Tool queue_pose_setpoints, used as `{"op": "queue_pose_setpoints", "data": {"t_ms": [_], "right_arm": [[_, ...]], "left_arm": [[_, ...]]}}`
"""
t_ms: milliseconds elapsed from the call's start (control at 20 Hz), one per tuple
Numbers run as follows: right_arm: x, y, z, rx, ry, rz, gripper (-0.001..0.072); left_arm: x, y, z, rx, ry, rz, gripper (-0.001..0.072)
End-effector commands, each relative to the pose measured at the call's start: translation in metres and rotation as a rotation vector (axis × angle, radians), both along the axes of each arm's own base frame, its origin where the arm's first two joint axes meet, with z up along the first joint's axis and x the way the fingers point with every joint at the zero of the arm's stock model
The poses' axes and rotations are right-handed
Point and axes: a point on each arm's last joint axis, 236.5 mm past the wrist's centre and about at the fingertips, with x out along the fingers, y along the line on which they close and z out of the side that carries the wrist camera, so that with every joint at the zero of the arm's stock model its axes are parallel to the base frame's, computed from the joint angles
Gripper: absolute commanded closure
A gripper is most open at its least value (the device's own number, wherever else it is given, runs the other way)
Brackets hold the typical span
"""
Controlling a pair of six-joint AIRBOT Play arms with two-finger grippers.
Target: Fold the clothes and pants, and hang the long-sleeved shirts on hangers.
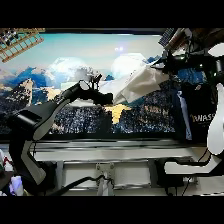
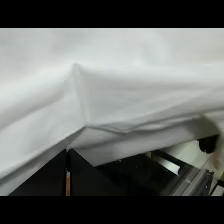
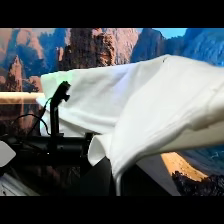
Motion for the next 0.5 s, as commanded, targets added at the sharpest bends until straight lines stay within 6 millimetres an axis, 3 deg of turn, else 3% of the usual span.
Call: {"op": "queue_pose_setpoints", "data": {"t_ms": [0, 450], "right_arm": [[0.007, 0.004, 0.021, 0.004, -0.042, -0.018, 0.0694], [-0.002, 0.025, 0.012, -0.047, -0.023, 0.043, 0.0694]], "left_arm": [[0.000, 0.000, 0.000, 0.000, 0.000, -0.001, 0.0704], [0.002, -0.002, 0.006, -0.028, 0.012, 0.018, 0.0704]]}}
